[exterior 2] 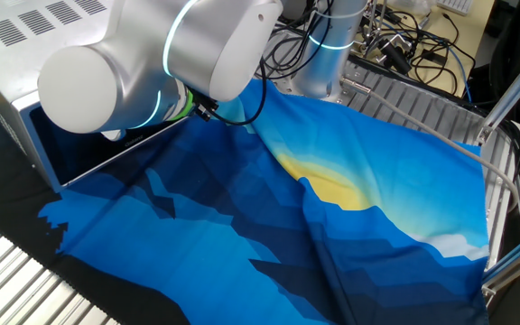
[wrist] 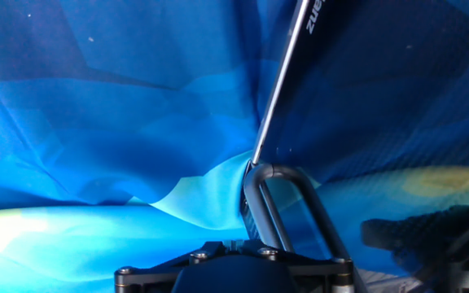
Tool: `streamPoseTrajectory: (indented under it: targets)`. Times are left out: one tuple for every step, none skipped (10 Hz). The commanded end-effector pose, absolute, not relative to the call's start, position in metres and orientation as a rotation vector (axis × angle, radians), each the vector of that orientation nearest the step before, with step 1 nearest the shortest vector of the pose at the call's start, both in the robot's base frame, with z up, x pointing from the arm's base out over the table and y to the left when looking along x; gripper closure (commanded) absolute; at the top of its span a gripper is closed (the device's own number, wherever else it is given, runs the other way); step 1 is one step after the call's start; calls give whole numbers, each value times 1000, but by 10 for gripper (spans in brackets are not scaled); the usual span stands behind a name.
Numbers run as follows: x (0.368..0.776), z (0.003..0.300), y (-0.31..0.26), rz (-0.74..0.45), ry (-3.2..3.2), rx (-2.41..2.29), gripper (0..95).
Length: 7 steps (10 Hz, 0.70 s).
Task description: Open the microwave door
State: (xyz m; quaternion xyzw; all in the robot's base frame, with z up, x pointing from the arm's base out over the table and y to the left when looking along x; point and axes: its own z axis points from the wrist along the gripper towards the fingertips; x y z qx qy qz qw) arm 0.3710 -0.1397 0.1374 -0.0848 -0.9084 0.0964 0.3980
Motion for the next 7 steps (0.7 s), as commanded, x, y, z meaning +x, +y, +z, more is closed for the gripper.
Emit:
streamPoseTrajectory:
  targets:
    - [372, 137, -141, 246, -2300, -214, 950]
    - [372, 137, -141, 246, -2300, -214, 950]
    - [372, 137, -141, 246, -2300, -214, 950]
    - [372, 137, -141, 246, -2300, -214, 950]
    - [372, 137, -141, 246, -2300, -214, 950]
    - [390, 142, -147, 289, -2335, -139, 190]
    - [389, 142, -146, 247, -2335, -176, 190]
